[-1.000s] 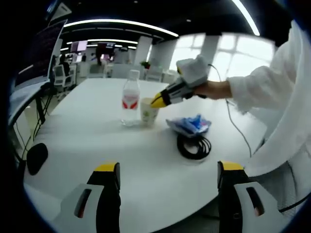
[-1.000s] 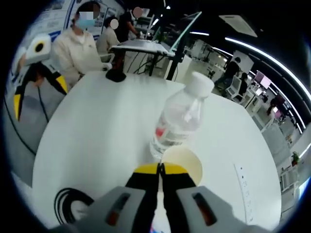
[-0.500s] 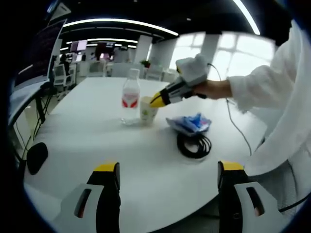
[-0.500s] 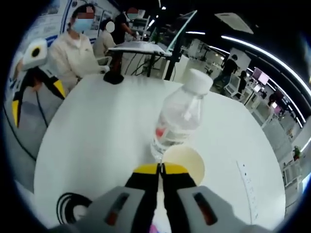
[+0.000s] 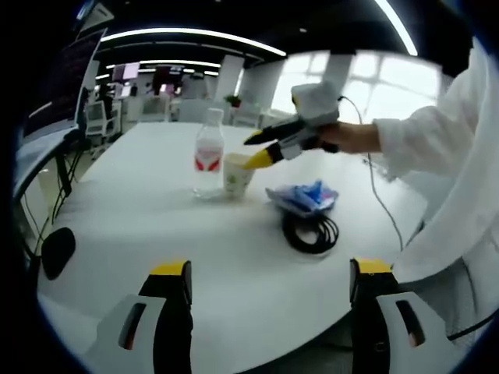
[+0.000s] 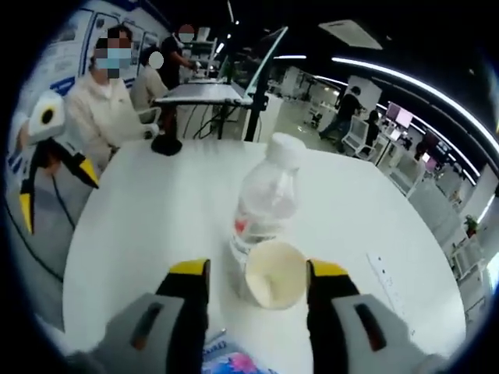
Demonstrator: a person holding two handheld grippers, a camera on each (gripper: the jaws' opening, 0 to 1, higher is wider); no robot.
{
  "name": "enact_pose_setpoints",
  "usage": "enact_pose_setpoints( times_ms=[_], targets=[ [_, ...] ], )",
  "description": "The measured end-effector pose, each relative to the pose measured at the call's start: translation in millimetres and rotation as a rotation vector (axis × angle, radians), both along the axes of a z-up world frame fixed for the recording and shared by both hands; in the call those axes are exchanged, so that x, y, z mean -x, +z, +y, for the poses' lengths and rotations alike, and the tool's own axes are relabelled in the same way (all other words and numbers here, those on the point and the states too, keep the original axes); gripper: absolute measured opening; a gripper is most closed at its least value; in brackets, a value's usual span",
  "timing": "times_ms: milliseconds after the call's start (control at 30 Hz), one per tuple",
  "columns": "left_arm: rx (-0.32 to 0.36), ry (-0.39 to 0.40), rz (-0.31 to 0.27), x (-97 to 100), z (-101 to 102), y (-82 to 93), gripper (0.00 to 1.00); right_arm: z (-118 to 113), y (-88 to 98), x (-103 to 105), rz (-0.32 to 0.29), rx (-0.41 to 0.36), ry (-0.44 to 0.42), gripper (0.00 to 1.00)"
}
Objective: Arrange the tabletop items into an orderly group along one side of the table until the central work area is clear of visible clutter.
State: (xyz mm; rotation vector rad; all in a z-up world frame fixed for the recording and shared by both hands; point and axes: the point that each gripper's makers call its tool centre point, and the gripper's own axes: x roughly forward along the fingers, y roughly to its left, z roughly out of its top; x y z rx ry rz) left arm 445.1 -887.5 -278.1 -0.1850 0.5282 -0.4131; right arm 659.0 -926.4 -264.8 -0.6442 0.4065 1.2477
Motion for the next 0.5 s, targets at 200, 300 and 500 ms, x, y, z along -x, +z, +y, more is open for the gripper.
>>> enact_pose_setpoints(
  times_ms=[200,300,500],
  targets=[
    [-0.002,-0.004,0.0,0.6,-1.0,0.8,0.79,-8.8,3.8,3.1,0.005,0.002,-0.015,0.5],
    [-0.004,-0.008,0.002,0.9,-1.8,0.5,0.78,-13.4,7.7,4.3,0.003,-0.003,-0.024,0.49],
    [-0.01,-0.021,-0.004,1.6,-4.2,1.8,0.78,-29.8,14.4,8.9,-0.004,0.003,-0.041,0.48]
  ],
)
